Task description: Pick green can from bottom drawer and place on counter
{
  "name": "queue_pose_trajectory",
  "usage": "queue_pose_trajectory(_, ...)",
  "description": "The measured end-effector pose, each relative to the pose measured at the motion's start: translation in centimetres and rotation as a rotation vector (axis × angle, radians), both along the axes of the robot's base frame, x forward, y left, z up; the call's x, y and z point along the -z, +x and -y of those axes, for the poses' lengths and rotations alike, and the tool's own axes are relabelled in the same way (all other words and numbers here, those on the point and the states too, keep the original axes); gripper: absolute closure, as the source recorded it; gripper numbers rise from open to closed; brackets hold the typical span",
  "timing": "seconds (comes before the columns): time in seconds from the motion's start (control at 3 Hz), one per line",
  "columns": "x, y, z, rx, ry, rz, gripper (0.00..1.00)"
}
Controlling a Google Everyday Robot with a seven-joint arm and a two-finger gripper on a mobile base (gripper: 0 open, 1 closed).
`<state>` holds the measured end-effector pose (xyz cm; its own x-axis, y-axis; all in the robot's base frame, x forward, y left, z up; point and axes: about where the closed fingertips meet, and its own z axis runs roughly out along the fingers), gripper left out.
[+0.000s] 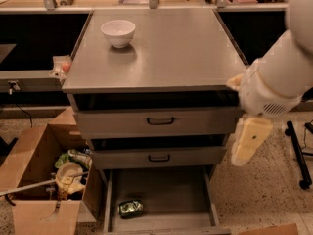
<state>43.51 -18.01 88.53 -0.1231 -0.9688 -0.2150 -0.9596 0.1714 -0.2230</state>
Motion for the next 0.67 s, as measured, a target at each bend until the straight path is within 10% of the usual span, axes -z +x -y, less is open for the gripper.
queue_pose_trajectory(0.67, 18.9, -1.9, -6.6, -0.108, 0.176, -0.188, 0.0)
